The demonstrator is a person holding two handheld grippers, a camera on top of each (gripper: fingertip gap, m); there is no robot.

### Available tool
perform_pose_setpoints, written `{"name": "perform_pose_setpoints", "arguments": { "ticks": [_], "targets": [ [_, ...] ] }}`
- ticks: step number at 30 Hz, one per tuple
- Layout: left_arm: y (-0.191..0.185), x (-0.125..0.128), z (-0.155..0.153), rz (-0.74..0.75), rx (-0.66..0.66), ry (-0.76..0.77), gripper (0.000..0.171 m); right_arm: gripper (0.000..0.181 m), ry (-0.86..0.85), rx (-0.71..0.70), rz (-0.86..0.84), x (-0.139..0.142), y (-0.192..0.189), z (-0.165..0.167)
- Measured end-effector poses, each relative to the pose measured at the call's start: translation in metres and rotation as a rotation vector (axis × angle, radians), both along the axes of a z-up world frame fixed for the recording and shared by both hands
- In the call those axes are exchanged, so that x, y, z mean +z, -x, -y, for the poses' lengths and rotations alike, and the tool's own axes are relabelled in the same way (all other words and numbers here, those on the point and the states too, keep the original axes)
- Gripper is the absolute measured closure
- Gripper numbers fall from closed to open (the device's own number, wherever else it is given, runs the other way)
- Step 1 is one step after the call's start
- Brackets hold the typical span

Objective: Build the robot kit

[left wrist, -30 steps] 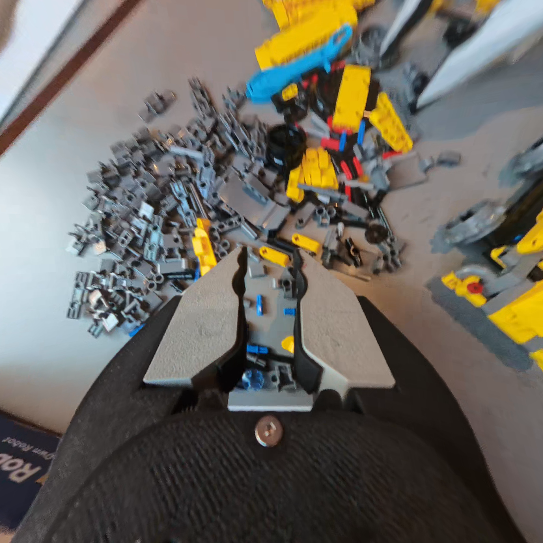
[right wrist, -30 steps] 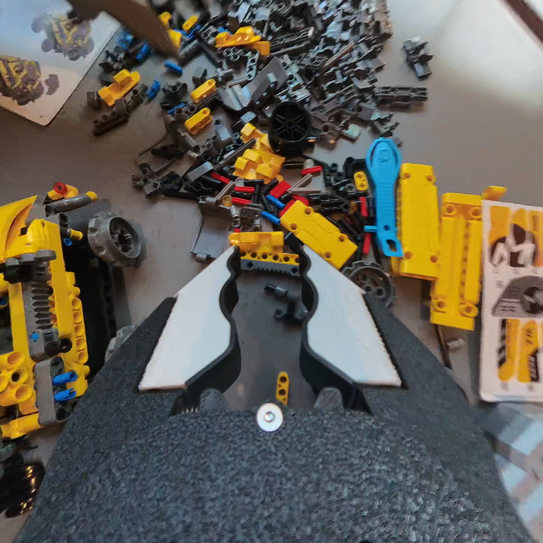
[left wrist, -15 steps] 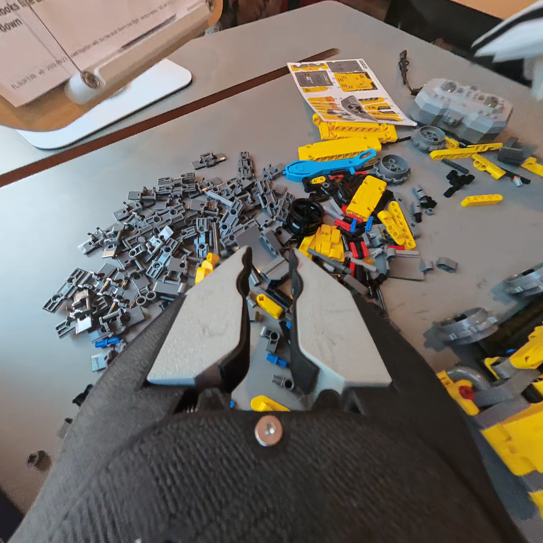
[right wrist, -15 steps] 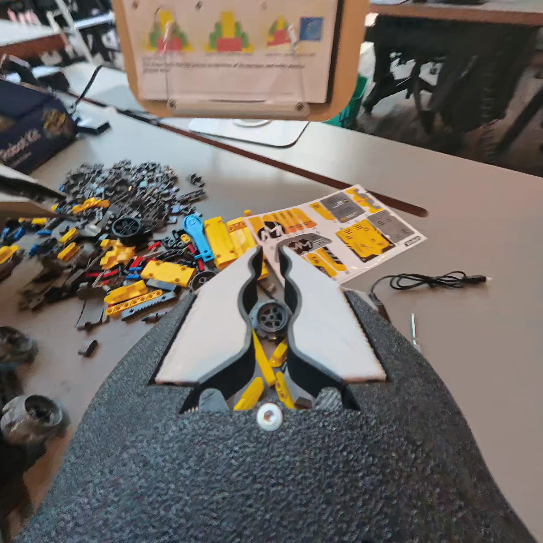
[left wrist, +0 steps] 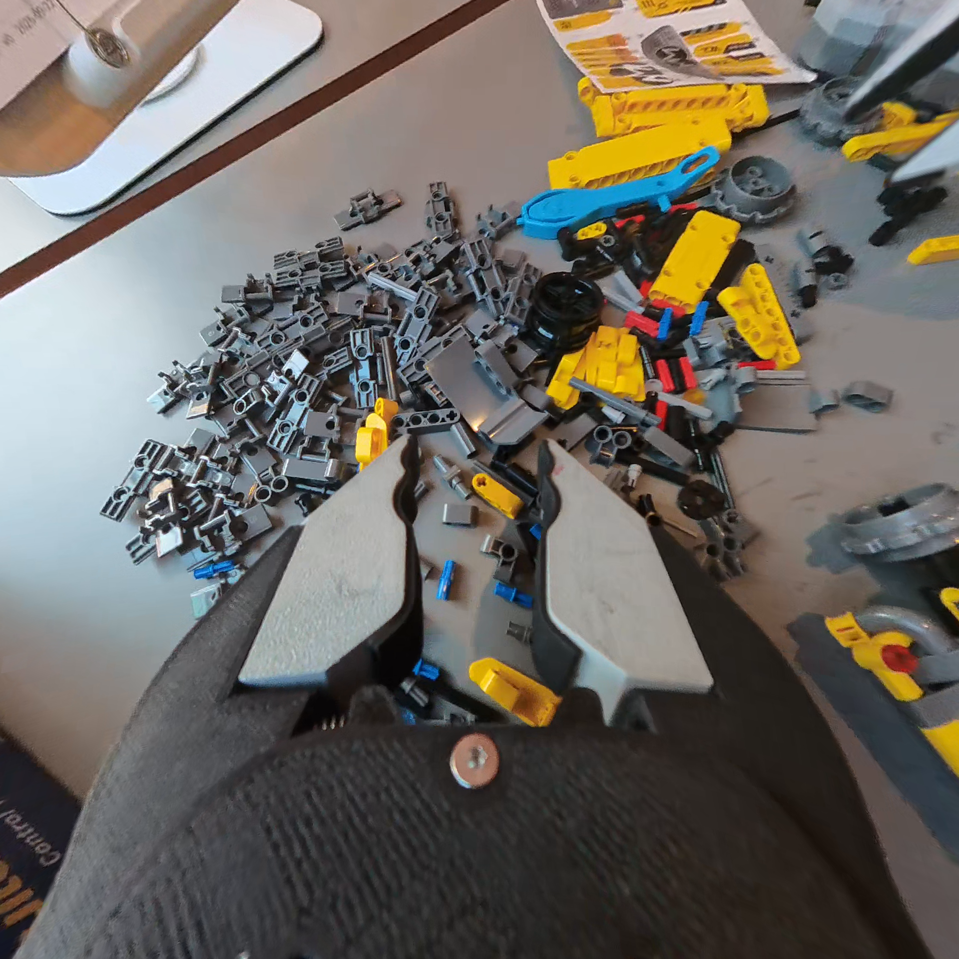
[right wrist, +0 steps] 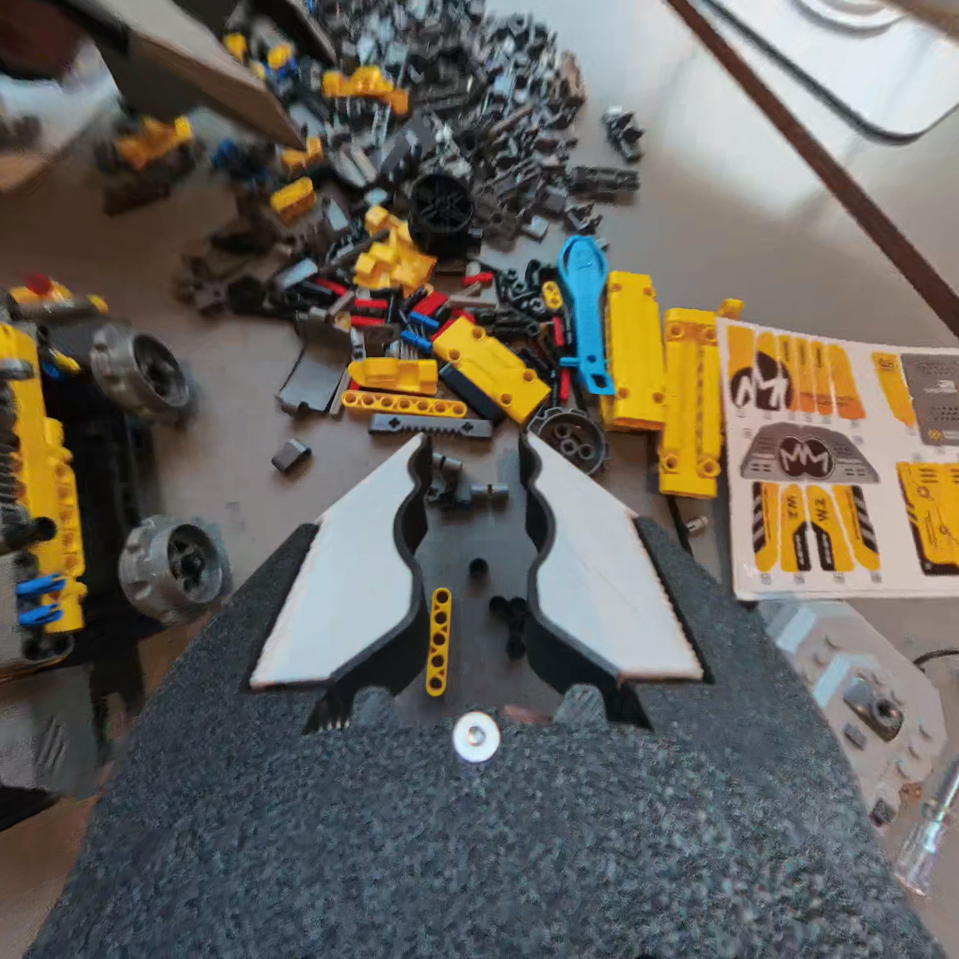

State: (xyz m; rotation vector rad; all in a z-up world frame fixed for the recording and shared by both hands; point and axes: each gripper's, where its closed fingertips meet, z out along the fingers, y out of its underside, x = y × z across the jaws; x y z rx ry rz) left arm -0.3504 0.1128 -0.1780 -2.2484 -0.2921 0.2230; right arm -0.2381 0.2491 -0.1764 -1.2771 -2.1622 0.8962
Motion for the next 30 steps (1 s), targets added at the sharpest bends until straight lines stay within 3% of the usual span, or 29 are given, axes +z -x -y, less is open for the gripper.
{"name": "perform_pose_setpoints", "arguments": {
  "ticks": [2,5,16,25,30],
  "targets": [
    [0.001,-0.002,0.0,-0.025,0.002,0.018,0.13,0.142,-0.047,0.024,0.042,-0.013,0.002,0.009],
    [-0.003,-0.004,-0.003,-0.009,-0.008,0.013,0.131,0.118,0.014,0.013,0.087,-0.017,0.009,0.021],
    [0.001,0.0,0.0,0.009,0.005,-0.007,0.132,0.123,-0.001,0.009,0.149,-0.03,0.006,0.025],
    [0.002,0.002,0.0,0.003,0.009,-0.013,0.132,0.124,0.059,-0.044,0.058,0.006,-0.009,0.019],
    [0.003,0.002,0.0,0.021,0.015,-0.023,0.132,0.124,0.028,-0.145,0.049,0.023,-0.062,0.003]
  ]
}}
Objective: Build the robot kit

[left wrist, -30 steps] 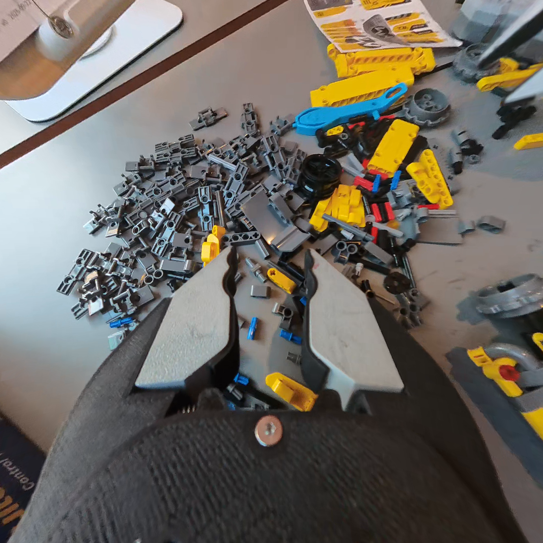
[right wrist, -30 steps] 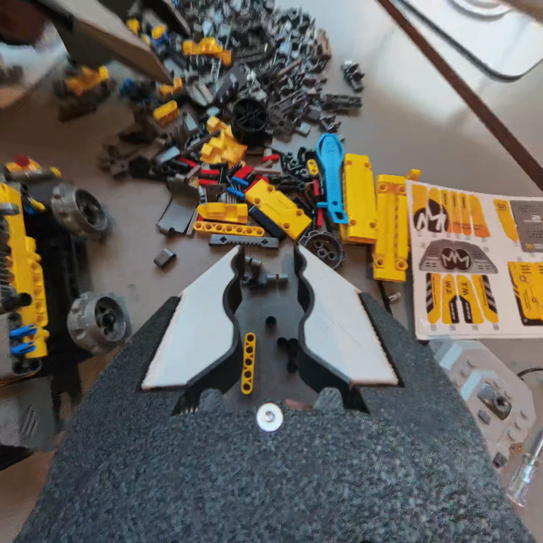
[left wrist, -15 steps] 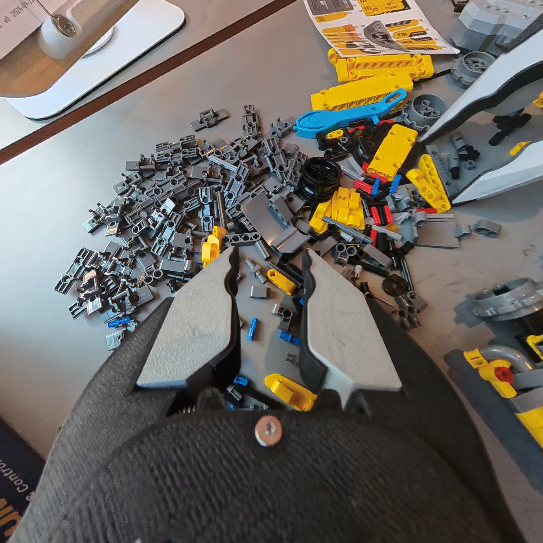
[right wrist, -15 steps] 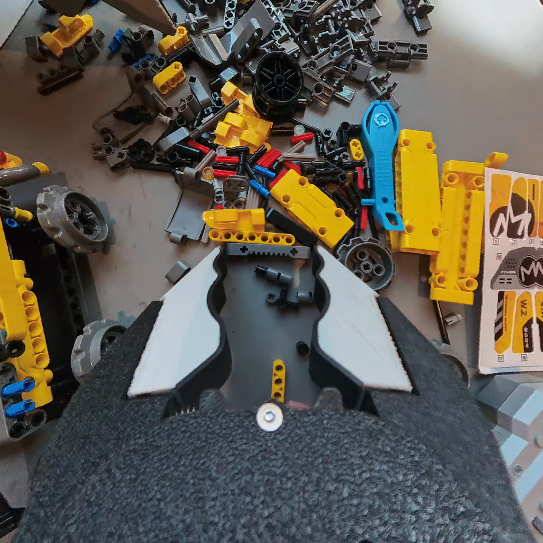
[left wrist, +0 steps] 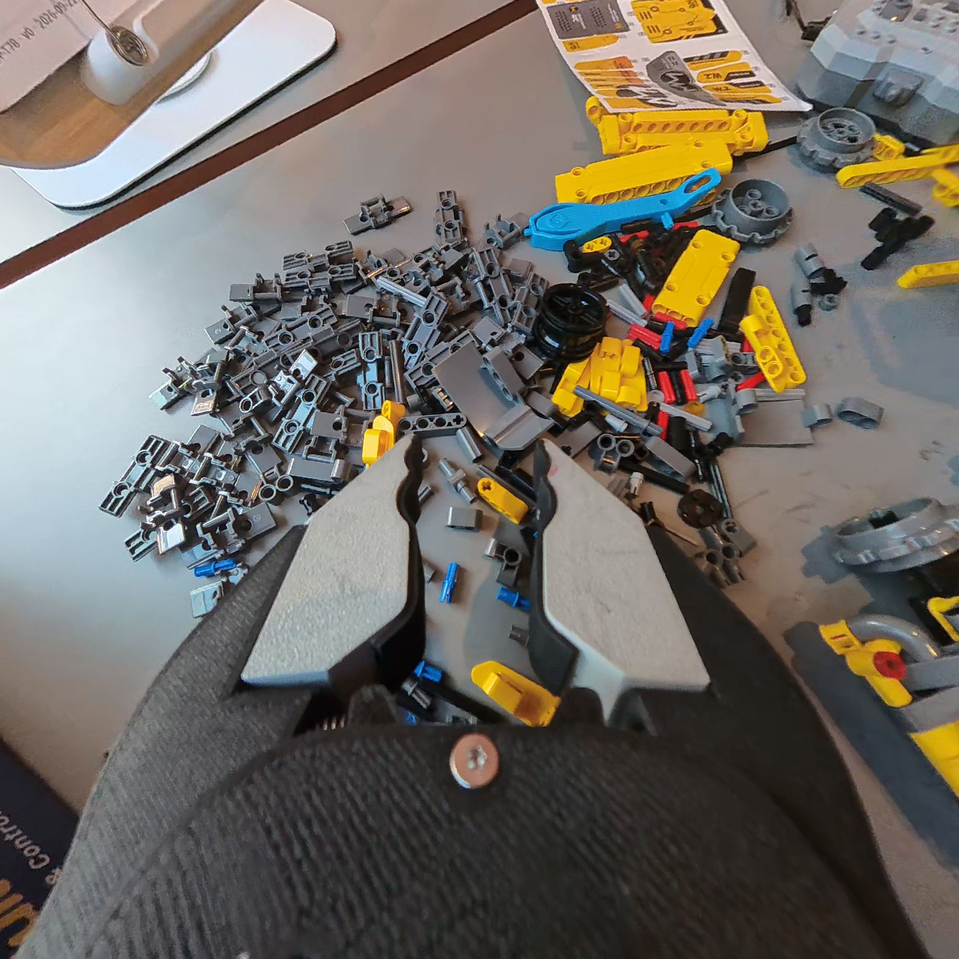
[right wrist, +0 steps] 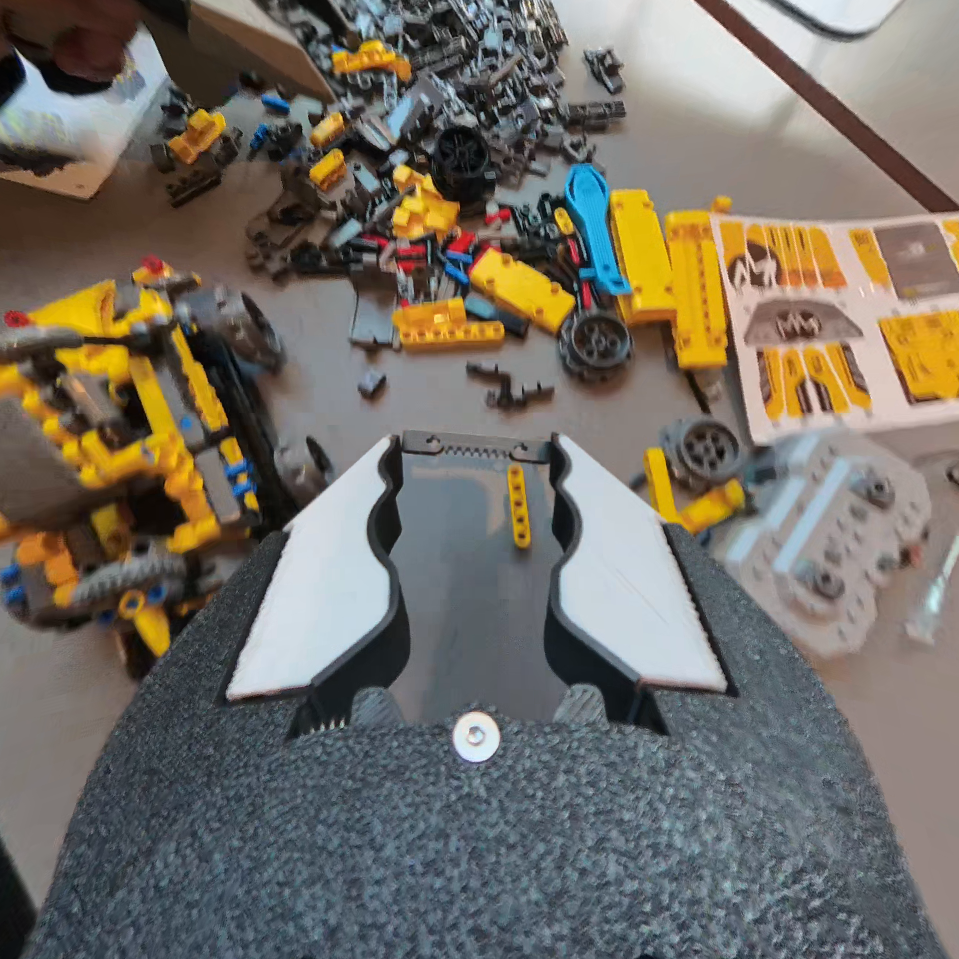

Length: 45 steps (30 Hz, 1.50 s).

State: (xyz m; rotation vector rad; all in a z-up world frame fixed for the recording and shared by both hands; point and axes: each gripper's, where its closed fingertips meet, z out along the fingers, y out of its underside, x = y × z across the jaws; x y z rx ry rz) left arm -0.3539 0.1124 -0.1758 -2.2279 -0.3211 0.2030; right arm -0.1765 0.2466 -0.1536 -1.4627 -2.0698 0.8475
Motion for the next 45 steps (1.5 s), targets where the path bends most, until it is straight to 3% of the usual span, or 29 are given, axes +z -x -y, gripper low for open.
{"name": "perform_pose_setpoints", "arguments": {
  "ticks": [4,8,14,24,32,40,45],
  "targets": [
    [-0.004,0.009,-0.001,-0.009,-0.012,-0.025,0.132,0.124,-0.04,-0.092,0.062,-0.003,-0.07,-0.022],
    [-0.006,0.014,-0.001,-0.014,-0.018,-0.038,0.132,0.124,-0.023,-0.15,0.087,-0.012,-0.13,-0.022],
    [-0.007,0.02,-0.001,-0.014,-0.016,-0.062,0.132,0.122,-0.037,-0.174,0.18,-0.056,-0.167,-0.019],
    [-0.002,0.02,0.001,-0.051,-0.001,-0.049,0.132,0.123,0.018,-0.187,0.112,-0.056,-0.165,-0.019],
    [-0.002,0.019,0.001,-0.038,-0.003,-0.046,0.13,0.118,-0.002,-0.186,0.16,-0.053,-0.164,-0.013],
    [-0.006,0.03,0.001,-0.047,-0.013,-0.075,0.129,0.117,-0.016,-0.215,-0.033,-0.002,-0.132,-0.014],
    [-0.001,0.023,0.005,-0.031,-0.003,-0.044,0.127,0.121,0.009,-0.247,-0.161,0.027,-0.106,-0.017]
  ]
}}
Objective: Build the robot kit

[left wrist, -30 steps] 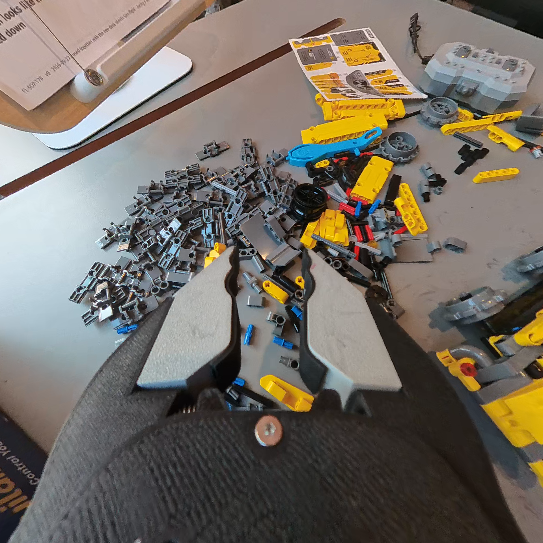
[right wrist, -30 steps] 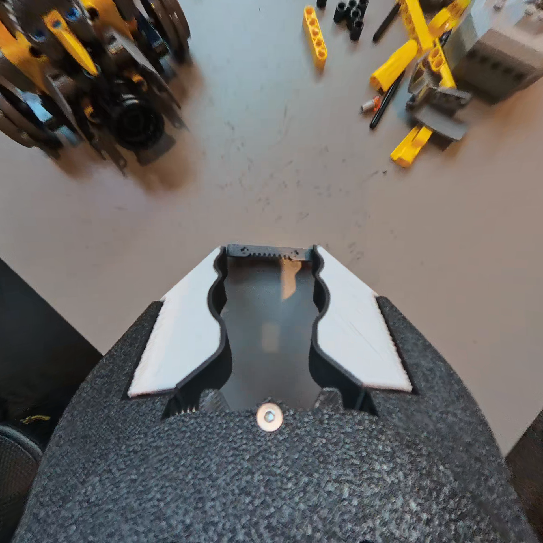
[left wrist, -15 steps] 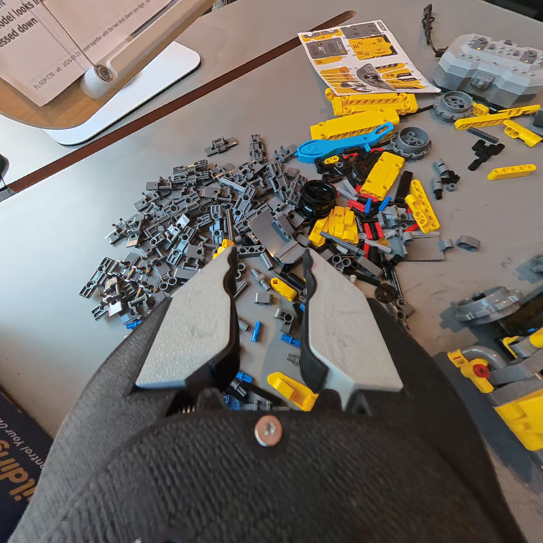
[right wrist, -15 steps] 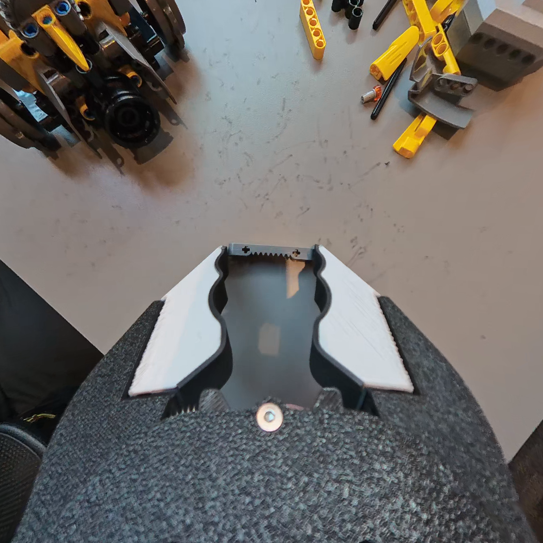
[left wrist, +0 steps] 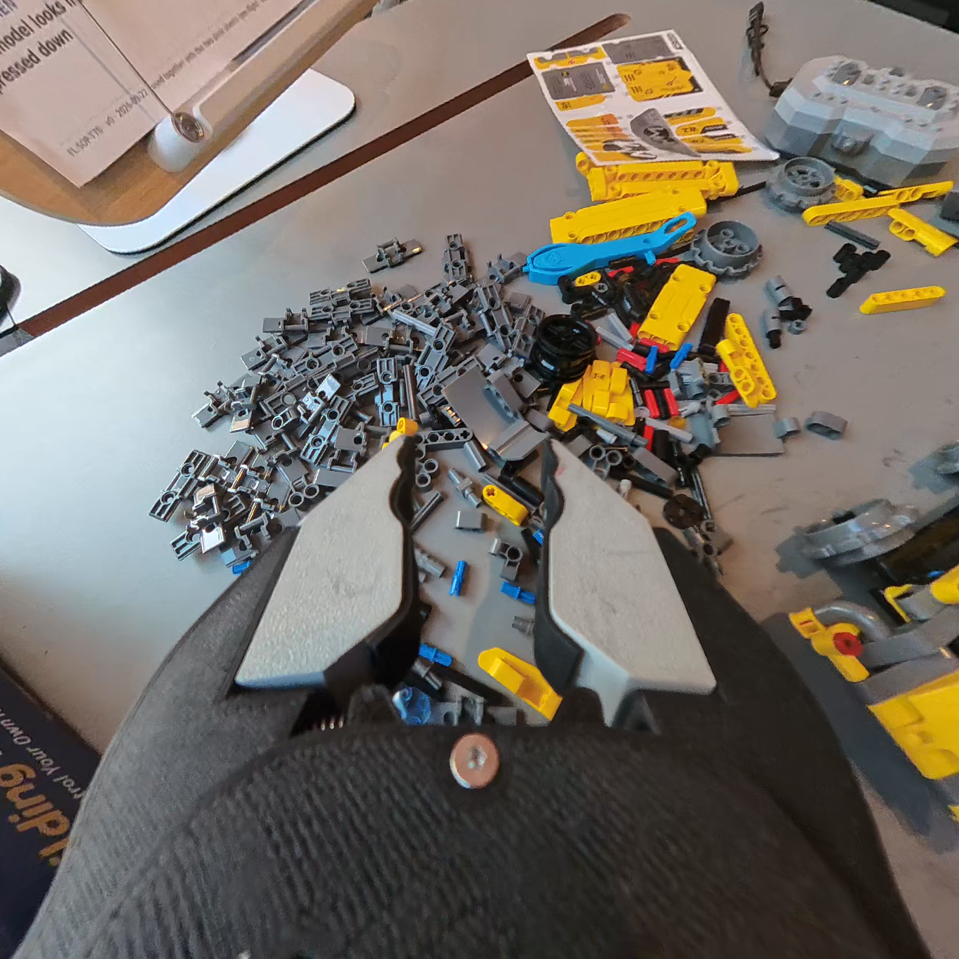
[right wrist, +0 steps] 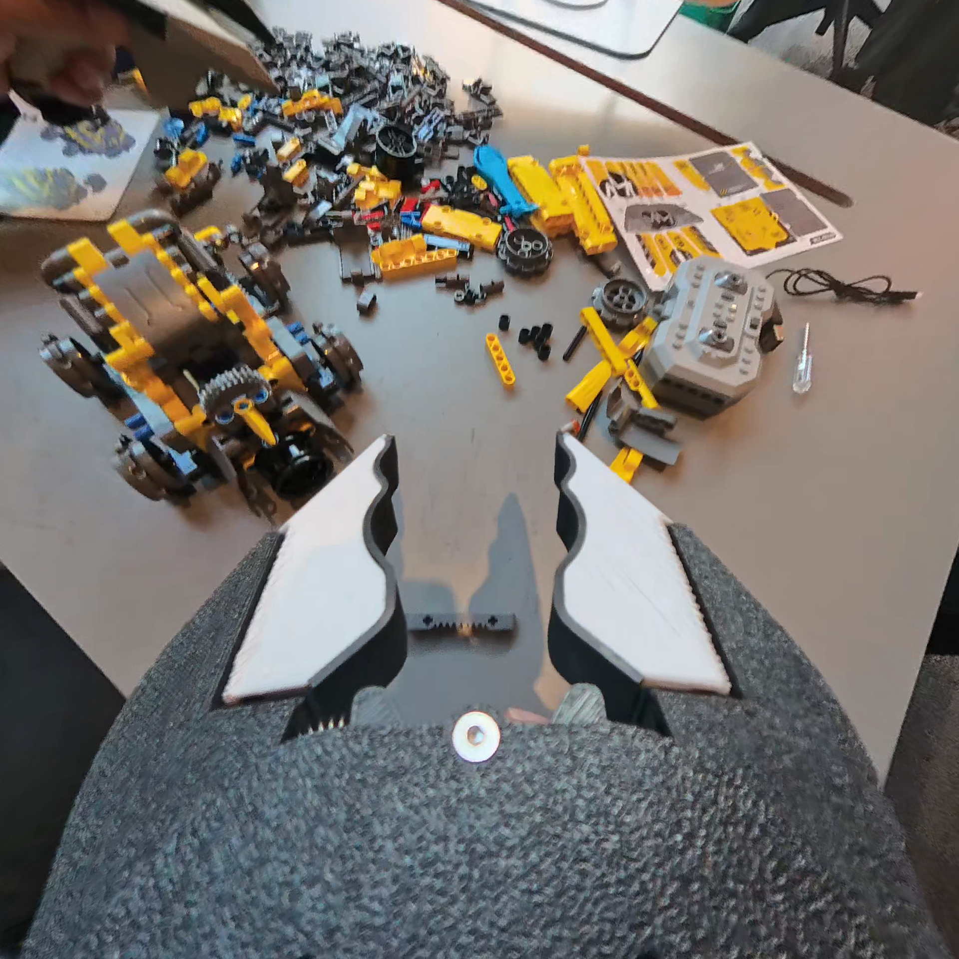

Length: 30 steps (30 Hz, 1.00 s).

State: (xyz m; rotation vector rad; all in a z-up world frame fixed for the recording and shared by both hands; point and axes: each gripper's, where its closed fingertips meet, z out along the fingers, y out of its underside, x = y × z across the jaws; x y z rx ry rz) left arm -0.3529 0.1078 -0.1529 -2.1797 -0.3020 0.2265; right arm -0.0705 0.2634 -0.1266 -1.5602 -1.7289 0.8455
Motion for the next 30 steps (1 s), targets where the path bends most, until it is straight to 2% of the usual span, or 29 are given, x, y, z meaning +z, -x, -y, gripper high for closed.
{"name": "perform_pose_setpoints", "arguments": {
  "ticks": [6,10,13,14,17,19,21,23,26,28,30],
  "targets": [
    [0.005,-0.019,0.007,0.035,0.005,0.085,0.118,0.129,0.008,0.02,-0.022,0.001,0.032,0.01],
    [0.0,-0.04,0.007,0.037,-0.03,0.171,0.124,0.13,0.006,0.065,-0.044,0.002,0.052,0.023],
    [-0.008,-0.05,0.006,0.061,-0.08,0.206,0.137,0.132,0.026,0.092,-0.083,0.006,0.063,0.032],
    [-0.007,-0.05,0.007,0.065,-0.079,0.207,0.133,0.133,0.027,0.095,-0.096,0.006,0.065,0.034],
    [0.003,-0.039,0.01,0.049,-0.054,0.168,0.133,0.134,0.013,0.085,-0.114,0.004,0.066,0.031],
    [0.001,-0.027,0.01,0.096,-0.069,0.103,0.142,0.139,0.012,0.054,-0.137,0.004,0.063,0.024],
    [-0.013,-0.016,0.006,0.168,-0.15,0.033,0.15,0.14,0.055,0.028,-0.161,0.003,0.059,0.02],
    [-0.033,-0.012,0.003,0.245,-0.25,0.004,0.149,0.14,0.078,0.021,-0.184,0.004,0.055,0.019],
    [-0.054,-0.028,0.004,0.288,-0.333,0.091,0.147,0.141,0.034,-0.007,-0.201,0.004,0.05,0.014],
    [-0.049,-0.043,0.006,0.226,-0.296,0.183,0.145,0.142,-0.013,-0.04,-0.218,0.007,0.047,0.008],
    [-0.047,-0.049,0.005,0.206,-0.271,0.207,0.145,0.143,-0.042,-0.062,-0.23,0.012,0.044,0.003]
  ]
}}
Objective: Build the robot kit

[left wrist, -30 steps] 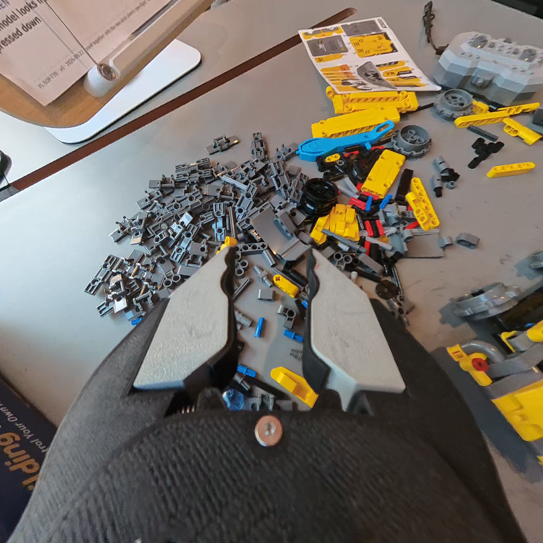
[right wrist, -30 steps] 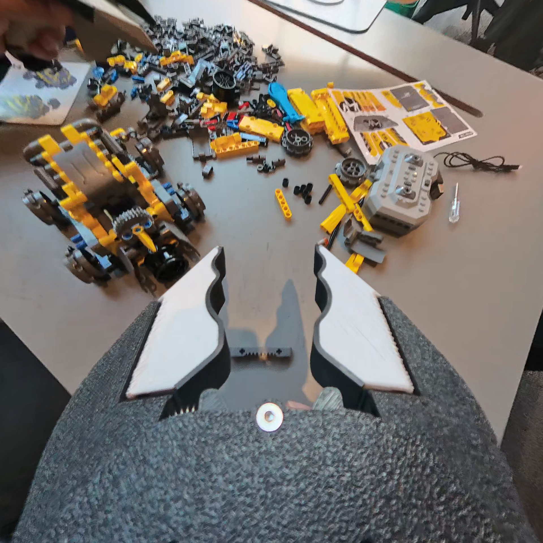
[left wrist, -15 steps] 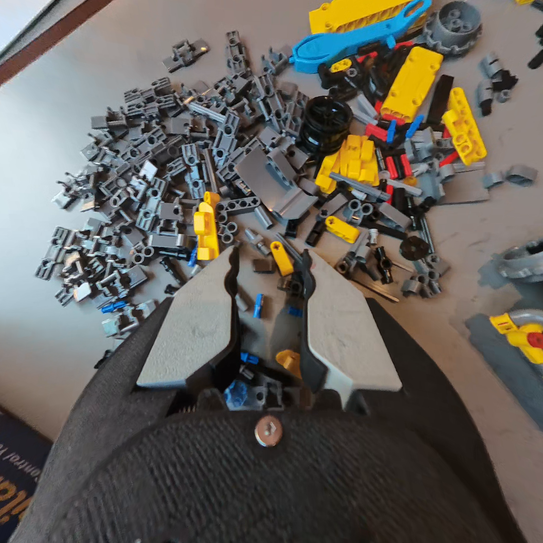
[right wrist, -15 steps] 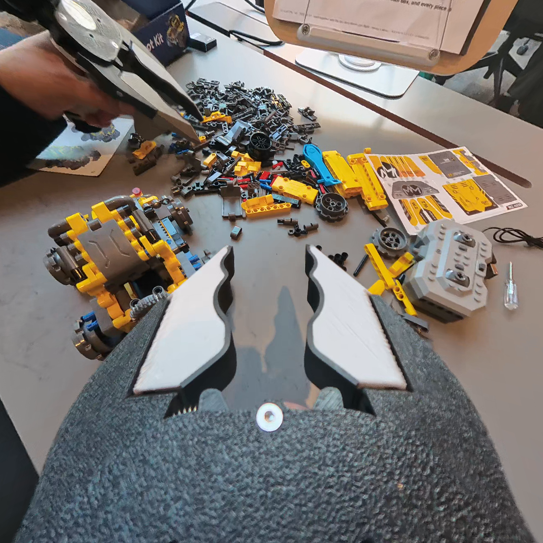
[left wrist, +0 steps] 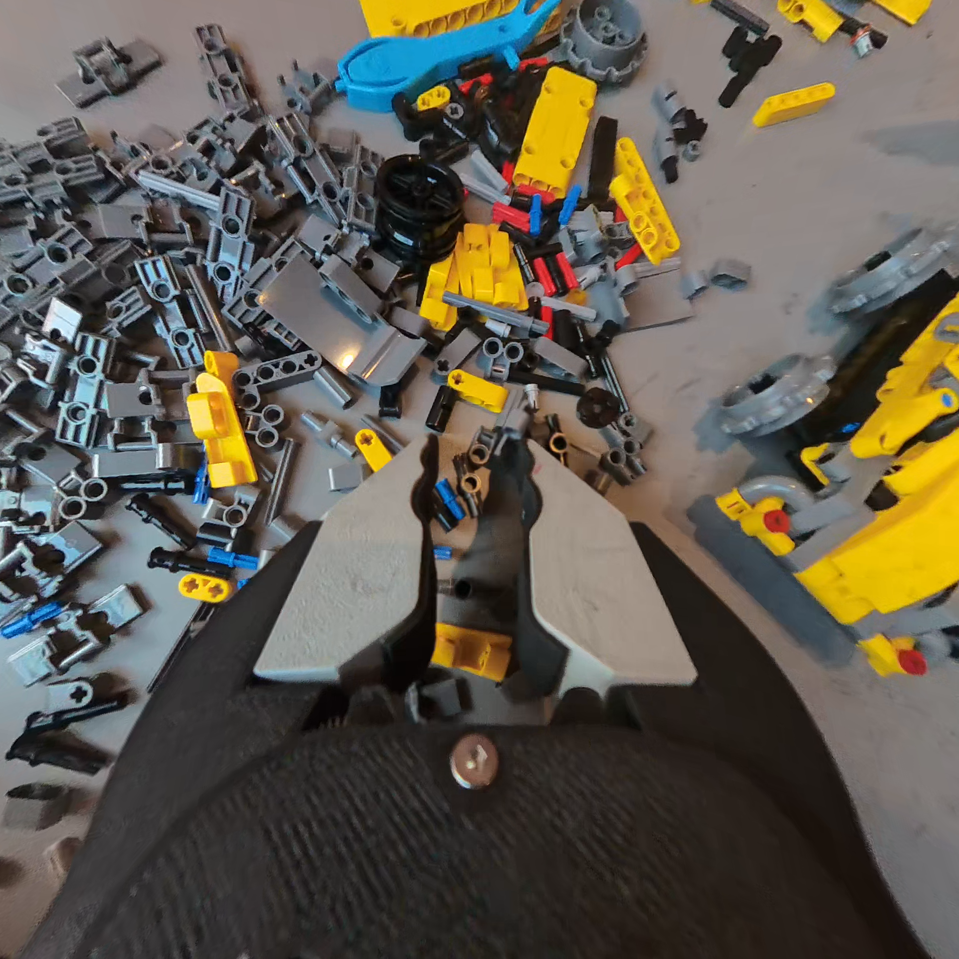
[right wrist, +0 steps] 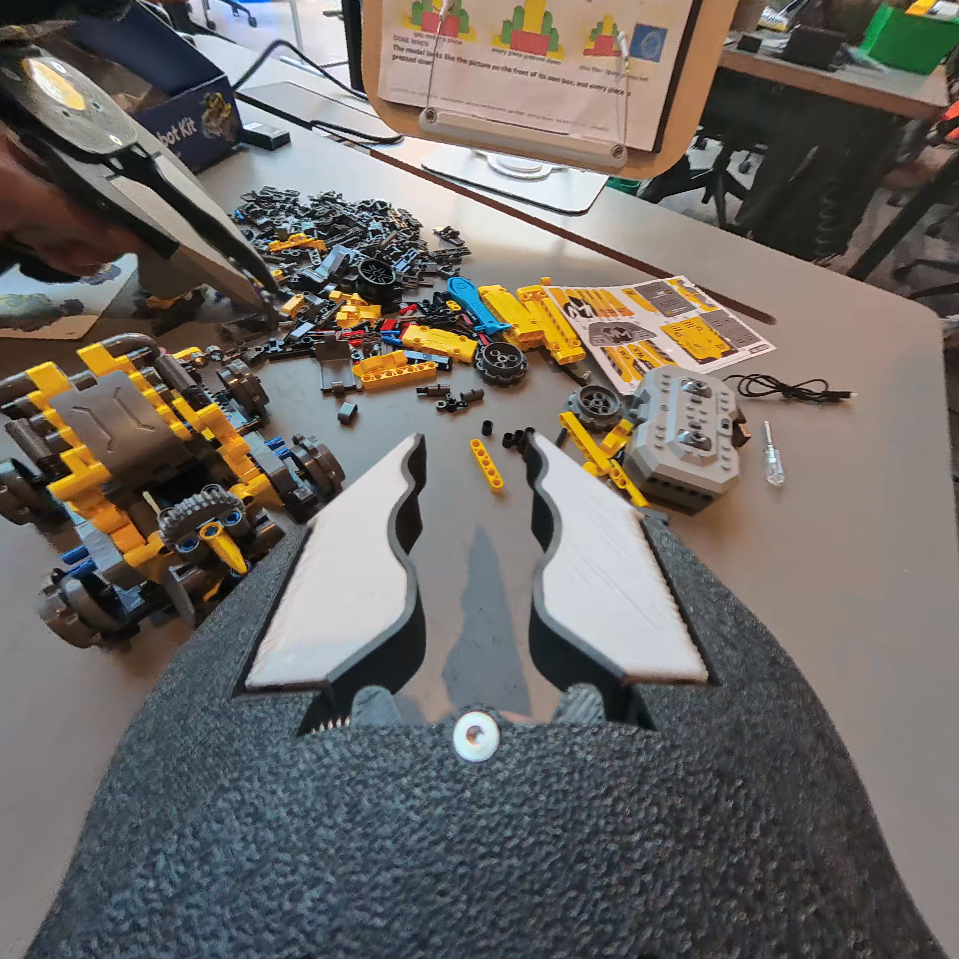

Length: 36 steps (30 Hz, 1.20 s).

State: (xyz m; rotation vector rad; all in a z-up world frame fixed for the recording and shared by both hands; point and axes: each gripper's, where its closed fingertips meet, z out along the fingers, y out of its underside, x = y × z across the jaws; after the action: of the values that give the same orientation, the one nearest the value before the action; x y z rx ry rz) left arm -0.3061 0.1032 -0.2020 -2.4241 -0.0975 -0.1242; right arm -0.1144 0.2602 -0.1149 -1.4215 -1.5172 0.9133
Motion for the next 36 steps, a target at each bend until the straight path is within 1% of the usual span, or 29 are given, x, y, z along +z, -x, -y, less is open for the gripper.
{"name": "perform_pose_setpoints", "arguments": {
  "ticks": [3,5,7,9,11,12,13,15,18,19,22,24,25,27,28,29,31,32,34,36],
  "targets": [
    [0.011,0.003,-0.003,-0.024,0.074,-0.017,0.141,0.143,-0.028,-0.05,-0.036,0.01,-0.006,-0.009],
    [0.025,0.018,-0.007,-0.074,0.132,-0.096,0.142,0.146,-0.012,-0.059,-0.061,0.014,-0.01,-0.011],
    [0.026,0.035,-0.009,-0.053,0.145,-0.19,0.145,0.147,0.012,-0.075,-0.069,0.012,-0.013,-0.014],
    [0.024,0.04,-0.01,-0.033,0.138,-0.214,0.148,0.147,0.022,-0.095,-0.069,0.008,-0.016,-0.017],
    [0.02,0.04,-0.011,-0.058,0.112,-0.21,0.166,0.148,0.03,-0.102,-0.076,0.006,-0.018,-0.017],
    [0.013,0.038,-0.013,-0.056,0.077,-0.204,0.171,0.149,0.034,-0.103,-0.081,0.005,-0.018,-0.016],
    [0.003,0.034,-0.014,-0.034,0.033,-0.189,0.171,0.149,0.032,-0.111,-0.085,0.005,-0.019,-0.017],
    [-0.019,0.024,-0.015,0.039,-0.052,-0.134,0.165,0.149,0.003,-0.148,-0.093,0.005,-0.02,-0.022],
    [-0.029,0.008,-0.012,0.076,-0.081,-0.054,0.152,0.149,-0.071,-0.223,-0.114,0.01,-0.024,-0.034],
    [-0.03,0.006,-0.012,0.084,-0.086,-0.047,0.152,0.149,-0.083,-0.241,-0.12,0.01,-0.025,-0.036],
    [-0.025,0.009,-0.015,0.067,-0.056,-0.071,0.152,0.149,-0.052,-0.244,-0.122,0.007,-0.022,-0.035],
    [-0.012,0.013,-0.015,0.004,-0.003,-0.085,0.152,0.149,-0.048,-0.24,-0.122,0.004,-0.02,-0.033],
    [0.0,0.016,-0.013,-0.041,0.044,-0.092,0.153,0.149,-0.05,-0.233,-0.118,0.003,-0.018,-0.031],
    [0.019,0.022,-0.009,-0.094,0.12,-0.109,0.154,0.153,-0.046,-0.18,-0.085,-0.001,-0.01,-0.023],
    [0.023,0.025,-0.008,-0.083,0.136,-0.126,0.154,0.158,-0.035,-0.123,-0.041,-0.005,-0.002,-0.015],
    [0.023,0.029,-0.009,-0.058,0.147,-0.147,0.154,0.158,-0.02,-0.067,0.017,-0.01,0.007,-0.008],
    [0.02,0.033,-0.011,-0.013,0.149,-0.178,0.154,0.148,-0.006,0.052,0.143,-0.02,0.027,0.007],
    [0.018,0.032,-0.012,-0.006,0.141,-0.179,0.154,0.148,-0.023,0.124,0.2,-0.025,0.037,0.015],
    [0.015,0.028,-0.012,-0.024,0.122,-0.159,0.155,0.148,-0.13,0.256,0.277,-0.034,0.057,0.023],
    [0.012,0.025,-0.013,-0.046,0.1,-0.14,0.156,0.149,-0.232,0.352,0.362,-0.046,0.075,0.021]
  ]
}}
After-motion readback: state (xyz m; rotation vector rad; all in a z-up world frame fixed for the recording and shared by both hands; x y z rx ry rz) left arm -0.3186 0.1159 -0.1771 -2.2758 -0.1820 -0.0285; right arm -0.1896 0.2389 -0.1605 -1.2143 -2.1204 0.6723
